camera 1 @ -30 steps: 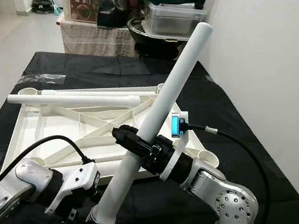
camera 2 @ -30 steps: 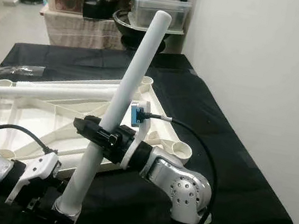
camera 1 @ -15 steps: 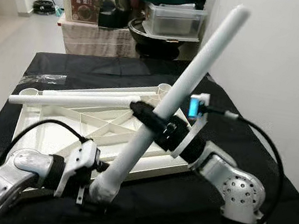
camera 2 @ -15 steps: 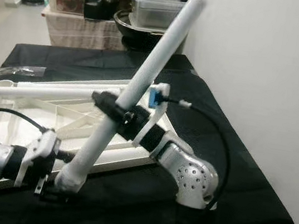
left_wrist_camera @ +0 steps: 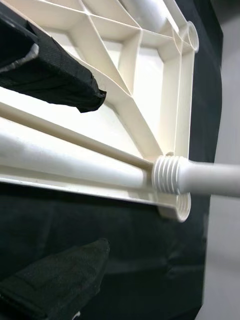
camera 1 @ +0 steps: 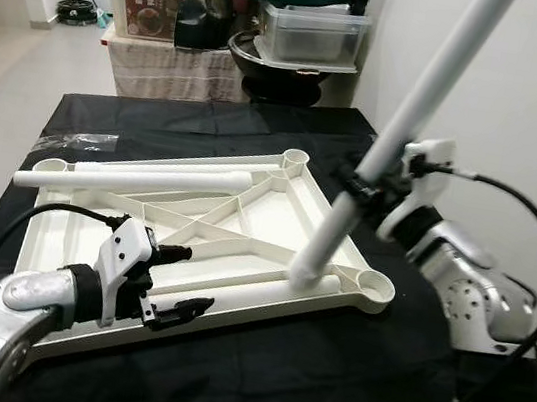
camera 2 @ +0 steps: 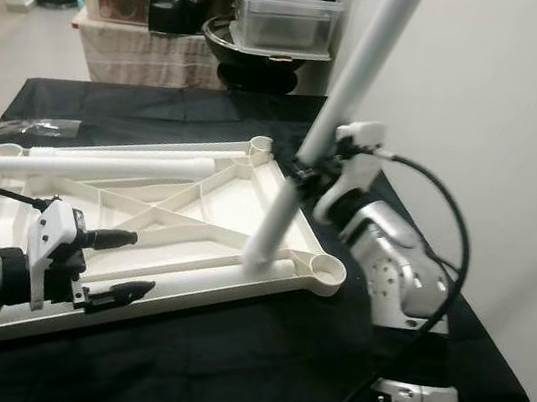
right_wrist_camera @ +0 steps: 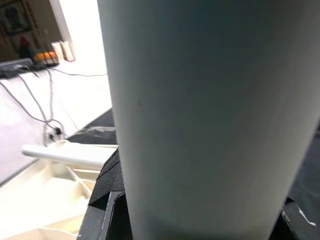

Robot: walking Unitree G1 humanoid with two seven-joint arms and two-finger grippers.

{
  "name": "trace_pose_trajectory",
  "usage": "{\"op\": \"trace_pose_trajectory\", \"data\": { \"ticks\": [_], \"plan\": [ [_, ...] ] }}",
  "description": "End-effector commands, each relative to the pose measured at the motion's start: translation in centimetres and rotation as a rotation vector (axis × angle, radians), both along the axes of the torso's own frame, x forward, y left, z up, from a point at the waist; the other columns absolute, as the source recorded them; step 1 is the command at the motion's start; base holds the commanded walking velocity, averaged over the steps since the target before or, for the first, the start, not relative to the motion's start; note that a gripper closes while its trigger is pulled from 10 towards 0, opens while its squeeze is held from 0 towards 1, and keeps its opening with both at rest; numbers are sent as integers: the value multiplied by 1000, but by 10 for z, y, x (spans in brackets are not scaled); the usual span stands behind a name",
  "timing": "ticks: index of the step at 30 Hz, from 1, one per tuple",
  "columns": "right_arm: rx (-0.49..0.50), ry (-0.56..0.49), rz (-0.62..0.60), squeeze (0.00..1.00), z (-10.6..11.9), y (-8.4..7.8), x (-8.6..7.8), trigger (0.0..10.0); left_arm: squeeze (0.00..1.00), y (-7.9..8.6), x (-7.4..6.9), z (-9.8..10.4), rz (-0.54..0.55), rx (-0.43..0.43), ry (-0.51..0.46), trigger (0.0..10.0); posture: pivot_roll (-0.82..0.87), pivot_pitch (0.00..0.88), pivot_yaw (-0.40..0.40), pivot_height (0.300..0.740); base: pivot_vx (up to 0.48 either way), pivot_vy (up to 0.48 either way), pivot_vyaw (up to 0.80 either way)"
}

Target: Building children table

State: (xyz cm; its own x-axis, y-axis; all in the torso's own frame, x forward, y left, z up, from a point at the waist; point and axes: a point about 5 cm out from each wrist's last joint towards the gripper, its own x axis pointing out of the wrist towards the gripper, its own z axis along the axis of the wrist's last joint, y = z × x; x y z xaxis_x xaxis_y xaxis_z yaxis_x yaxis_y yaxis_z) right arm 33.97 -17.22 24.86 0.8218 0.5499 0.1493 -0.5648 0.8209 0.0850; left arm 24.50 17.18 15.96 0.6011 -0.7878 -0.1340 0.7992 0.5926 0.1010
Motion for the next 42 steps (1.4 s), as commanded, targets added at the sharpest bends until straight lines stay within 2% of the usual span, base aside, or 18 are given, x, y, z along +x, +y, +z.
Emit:
{"op": "trace_pose_trajectory", "data": {
  "ticks": [1,3,4,6,9,11,14,15,21,23,27,28,35,42],
  "plan": [
    [-6,-23,-5,0,4,-1,1,0,0,1,-1,2,16,-7,-2,10000,25,0,-32,740,0,0,0],
    [-51,-44,-24,0,6,-15,3,0,0,-4,-6,-5,61,-46,15,10000,27,0,-36,740,0,0,0],
    [-51,-44,-24,0,6,-15,3,0,0,-4,-6,-5,61,-46,15,10000,27,0,-36,740,0,0,0],
    [-135,-63,-47,0,12,-39,5,0,0,-8,-10,-14,102,-56,38,10000,30,0,-38,740,0,0,0],
    [-150,-66,-48,0,13,-44,6,0,0,-8,-10,-15,105,-54,39,10000,30,0,-38,740,0,0,0],
    [-217,-78,-54,0,16,-57,6,0,0,-8,-10,-16,122,-62,44,10000,30,0,-37,740,0,0,0],
    [-239,-83,-64,0,18,-63,7,0,0,-8,-10,-16,125,-66,46,10000,30,0,-37,740,0,0,0],
    [-253,-98,-98,0,25,-74,9,0,0,-12,-10,-18,129,-72,53,10000,14,0,-27,740,0,0,0],
    [-235,-103,-81,0,24,-73,9,0,0,-19,-10,-19,124,-81,56,10000,11,0,-23,740,0,0,0],
    [-243,-71,-15,0,5,-59,4,0,0,-20,-10,-20,125,-83,57,10000,11,0,-22,740,0,0,0],
    [-253,-42,18,0,-9,-53,1,0,0,-19,-10,-21,129,-83,60,10000,10,0,-22,740,0,0,0],
    [-267,-14,43,0,-20,-50,-1,0,0,-18,-11,-22,132,-83,62,10000,9,0,-23,740,0,0,0],
    [-312,18,75,0,-32,-48,-4,0,0,-18,-11,-22,140,-85,62,10000,9,0,-27,740,0,0,0],
    [-320,25,86,0,-31,-52,-9,0,0,-19,-11,-23,149,-89,63,10000,2,0,-32,740,0,0,0]
  ]
}}
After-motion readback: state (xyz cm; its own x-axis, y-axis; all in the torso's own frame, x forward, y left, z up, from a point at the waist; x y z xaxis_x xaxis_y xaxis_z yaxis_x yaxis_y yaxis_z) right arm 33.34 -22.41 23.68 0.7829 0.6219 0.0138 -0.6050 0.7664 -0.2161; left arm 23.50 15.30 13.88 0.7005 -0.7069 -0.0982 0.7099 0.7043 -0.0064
